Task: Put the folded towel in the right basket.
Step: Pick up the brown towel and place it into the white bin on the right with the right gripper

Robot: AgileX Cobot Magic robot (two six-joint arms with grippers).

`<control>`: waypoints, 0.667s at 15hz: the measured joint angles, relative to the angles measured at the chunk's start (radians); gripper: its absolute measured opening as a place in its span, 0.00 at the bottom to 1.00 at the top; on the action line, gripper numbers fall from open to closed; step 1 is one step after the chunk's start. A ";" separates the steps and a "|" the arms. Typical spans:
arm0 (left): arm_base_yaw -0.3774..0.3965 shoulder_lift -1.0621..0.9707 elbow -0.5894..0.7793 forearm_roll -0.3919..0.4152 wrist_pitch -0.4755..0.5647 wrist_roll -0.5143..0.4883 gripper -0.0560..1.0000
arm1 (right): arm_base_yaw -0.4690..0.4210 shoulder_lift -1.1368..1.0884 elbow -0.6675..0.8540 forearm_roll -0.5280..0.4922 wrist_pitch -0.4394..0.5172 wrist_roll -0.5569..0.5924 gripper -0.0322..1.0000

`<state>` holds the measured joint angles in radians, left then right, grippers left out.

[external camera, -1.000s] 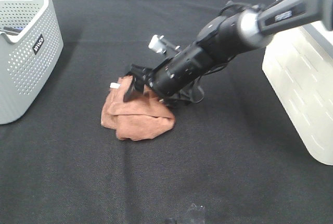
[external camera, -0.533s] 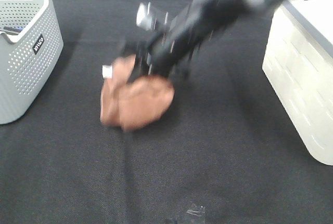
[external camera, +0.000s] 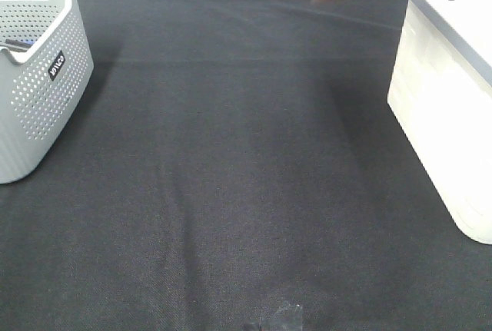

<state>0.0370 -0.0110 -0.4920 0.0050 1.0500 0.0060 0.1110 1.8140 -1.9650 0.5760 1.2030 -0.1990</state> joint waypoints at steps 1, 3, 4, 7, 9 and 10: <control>0.000 0.000 0.000 0.000 0.000 0.000 0.99 | -0.077 -0.031 -0.004 -0.034 0.002 0.006 0.22; 0.000 0.000 0.000 0.000 0.000 0.000 0.99 | -0.234 -0.045 -0.004 -0.201 0.012 0.025 0.22; 0.000 0.000 0.000 0.000 0.000 0.000 0.99 | -0.286 -0.035 -0.004 -0.287 0.013 0.033 0.22; 0.000 0.000 0.000 0.000 0.000 0.000 0.99 | -0.379 0.008 -0.004 -0.402 0.016 0.069 0.22; 0.000 0.000 0.000 0.000 0.000 0.000 0.99 | -0.389 0.060 -0.004 -0.422 0.016 0.093 0.22; 0.000 0.000 0.000 0.000 0.000 0.000 0.99 | -0.389 0.091 -0.004 -0.425 0.016 0.104 0.22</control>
<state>0.0370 -0.0110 -0.4920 0.0050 1.0500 0.0060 -0.2780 1.9050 -1.9690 0.1510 1.2190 -0.0950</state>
